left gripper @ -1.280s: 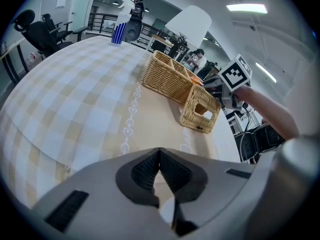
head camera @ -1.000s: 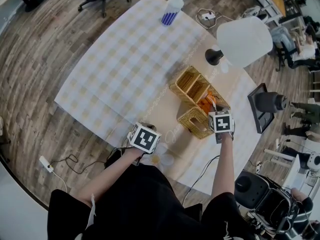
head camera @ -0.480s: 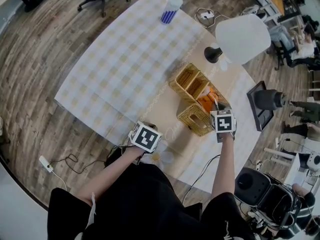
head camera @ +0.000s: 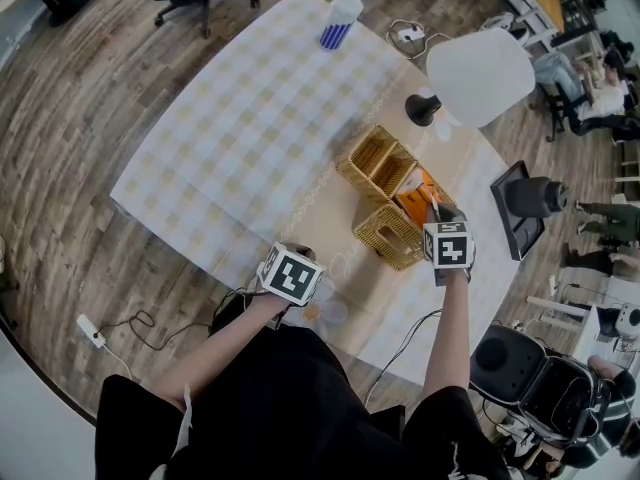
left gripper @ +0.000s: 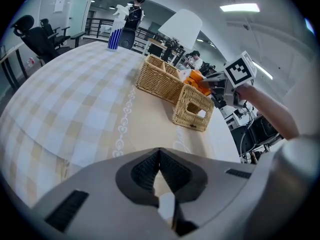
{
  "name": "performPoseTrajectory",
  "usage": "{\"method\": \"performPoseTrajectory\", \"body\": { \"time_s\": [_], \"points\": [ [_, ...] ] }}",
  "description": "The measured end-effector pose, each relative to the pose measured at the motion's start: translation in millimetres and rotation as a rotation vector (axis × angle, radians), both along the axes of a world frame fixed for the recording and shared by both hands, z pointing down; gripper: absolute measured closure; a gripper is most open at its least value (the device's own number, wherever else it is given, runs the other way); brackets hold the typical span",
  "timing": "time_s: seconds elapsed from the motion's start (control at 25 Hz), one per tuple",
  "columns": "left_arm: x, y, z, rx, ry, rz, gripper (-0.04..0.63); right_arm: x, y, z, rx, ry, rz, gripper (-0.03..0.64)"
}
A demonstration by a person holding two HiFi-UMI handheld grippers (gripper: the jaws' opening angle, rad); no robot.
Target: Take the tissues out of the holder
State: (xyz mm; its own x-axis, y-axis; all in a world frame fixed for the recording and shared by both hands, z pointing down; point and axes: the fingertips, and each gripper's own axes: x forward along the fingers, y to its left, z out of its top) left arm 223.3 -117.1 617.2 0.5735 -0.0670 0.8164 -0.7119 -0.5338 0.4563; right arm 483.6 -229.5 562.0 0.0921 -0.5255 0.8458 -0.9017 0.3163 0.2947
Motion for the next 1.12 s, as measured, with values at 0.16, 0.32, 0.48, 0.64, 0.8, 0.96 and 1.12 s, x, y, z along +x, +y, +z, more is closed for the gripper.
{"method": "performPoseTrajectory", "body": {
  "time_s": [0.16, 0.32, 0.48, 0.64, 0.8, 0.96, 1.12],
  "points": [
    [2, 4, -3, 0.008, 0.002, 0.022, 0.597, 0, 3, -9, 0.016, 0.014, -0.002, 0.603],
    [2, 6, -6, 0.015, 0.003, 0.028, 0.597, 0, 3, -20, 0.040, 0.003, 0.009, 0.603],
    [1, 10, -8, 0.020, 0.006, 0.032, 0.597, -1, 4, -34, 0.074, -0.008, 0.016, 0.603],
    [1, 13, -10, 0.027, 0.012, 0.034, 0.597, -2, 4, -45, 0.108, 0.003, 0.012, 0.603],
    [0, 17, -12, 0.035, 0.015, 0.034, 0.597, -11, 6, -54, 0.127, 0.009, -0.004, 0.603],
    [0, 21, -17, 0.044, 0.020, 0.037, 0.597, -16, 11, -64, 0.141, 0.010, -0.016, 0.603],
    [0, 27, -26, 0.056, 0.031, 0.042, 0.597, -21, 15, -76, 0.162, 0.007, -0.026, 0.603]
  ]
}}
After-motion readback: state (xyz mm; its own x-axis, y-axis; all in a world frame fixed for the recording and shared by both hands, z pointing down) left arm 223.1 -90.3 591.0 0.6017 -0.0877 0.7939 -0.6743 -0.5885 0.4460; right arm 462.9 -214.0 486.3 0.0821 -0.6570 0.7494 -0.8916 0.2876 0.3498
